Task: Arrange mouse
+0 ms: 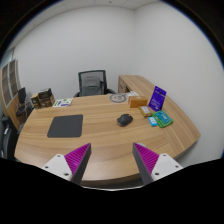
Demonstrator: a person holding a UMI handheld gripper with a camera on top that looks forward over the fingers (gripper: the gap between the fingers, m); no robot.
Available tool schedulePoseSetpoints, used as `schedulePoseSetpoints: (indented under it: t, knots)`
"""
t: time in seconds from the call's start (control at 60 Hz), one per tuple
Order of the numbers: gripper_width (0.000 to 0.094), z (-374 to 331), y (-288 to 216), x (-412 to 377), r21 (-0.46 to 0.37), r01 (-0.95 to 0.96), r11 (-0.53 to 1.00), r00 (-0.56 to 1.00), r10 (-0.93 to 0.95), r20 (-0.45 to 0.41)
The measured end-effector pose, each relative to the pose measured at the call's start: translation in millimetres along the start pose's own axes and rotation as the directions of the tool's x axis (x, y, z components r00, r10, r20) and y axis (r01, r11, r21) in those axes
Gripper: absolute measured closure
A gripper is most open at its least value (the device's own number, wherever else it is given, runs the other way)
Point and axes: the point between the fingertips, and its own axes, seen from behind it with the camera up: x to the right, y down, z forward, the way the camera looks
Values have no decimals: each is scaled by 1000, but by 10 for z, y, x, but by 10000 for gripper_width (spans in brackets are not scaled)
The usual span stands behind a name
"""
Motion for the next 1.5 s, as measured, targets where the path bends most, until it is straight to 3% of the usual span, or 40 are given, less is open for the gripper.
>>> schedulePoseSetpoints:
  t: [0.667,1.017,1.5]
  knots:
    - [80,2041,-157,633,-58,57,997,992,-50,115]
    - [79,3172,-203,774,-122,54,991,992,-39,118]
    - [69,3844,-333,707,-161,57,985,990,-35,138]
